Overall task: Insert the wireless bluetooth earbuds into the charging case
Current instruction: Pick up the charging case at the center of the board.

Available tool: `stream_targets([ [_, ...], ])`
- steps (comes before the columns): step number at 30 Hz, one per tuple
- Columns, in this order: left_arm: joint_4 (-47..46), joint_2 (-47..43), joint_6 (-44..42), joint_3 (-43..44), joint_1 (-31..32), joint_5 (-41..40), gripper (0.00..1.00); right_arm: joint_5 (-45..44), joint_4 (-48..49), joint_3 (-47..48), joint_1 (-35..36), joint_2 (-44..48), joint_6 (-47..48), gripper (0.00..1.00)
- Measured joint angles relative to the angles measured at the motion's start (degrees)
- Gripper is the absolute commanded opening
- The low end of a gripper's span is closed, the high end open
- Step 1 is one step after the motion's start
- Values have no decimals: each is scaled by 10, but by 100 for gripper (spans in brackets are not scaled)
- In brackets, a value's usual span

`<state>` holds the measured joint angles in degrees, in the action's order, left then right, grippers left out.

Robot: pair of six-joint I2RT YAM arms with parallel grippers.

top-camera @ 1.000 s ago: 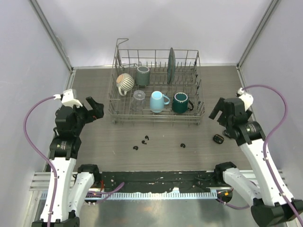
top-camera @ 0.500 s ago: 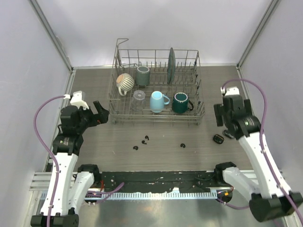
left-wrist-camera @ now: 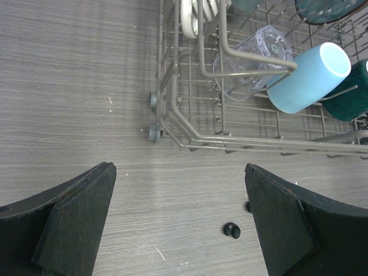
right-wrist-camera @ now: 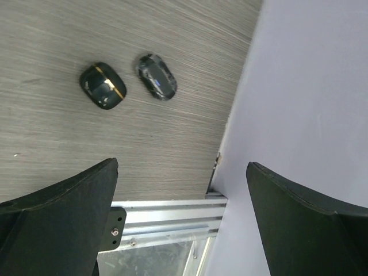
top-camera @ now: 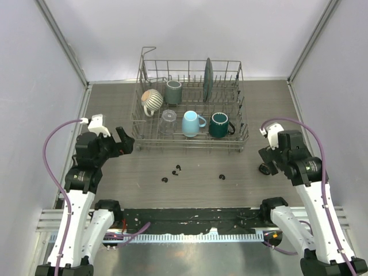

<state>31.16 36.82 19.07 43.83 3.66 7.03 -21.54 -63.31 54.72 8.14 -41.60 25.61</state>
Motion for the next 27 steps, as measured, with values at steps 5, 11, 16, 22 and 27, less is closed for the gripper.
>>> stream_targets([
  [5,1,-2,0,-14,2,-1,100,28,-8,-40,-1,1,14,100],
  [11,0,-5,0,-21,2,-11,100,28,10,-88,-1,16,-25,92],
  [16,0,-4,0,-21,5,-15,100,-1,53,-83,-1,16,-96,89],
  [22,0,0,0,-21,5,-17,100,-93,73,81,-3,-105,-207,92],
  [27,0,0,0,-21,6,-26,100,-137,90,222,-5,-255,-382,93],
])
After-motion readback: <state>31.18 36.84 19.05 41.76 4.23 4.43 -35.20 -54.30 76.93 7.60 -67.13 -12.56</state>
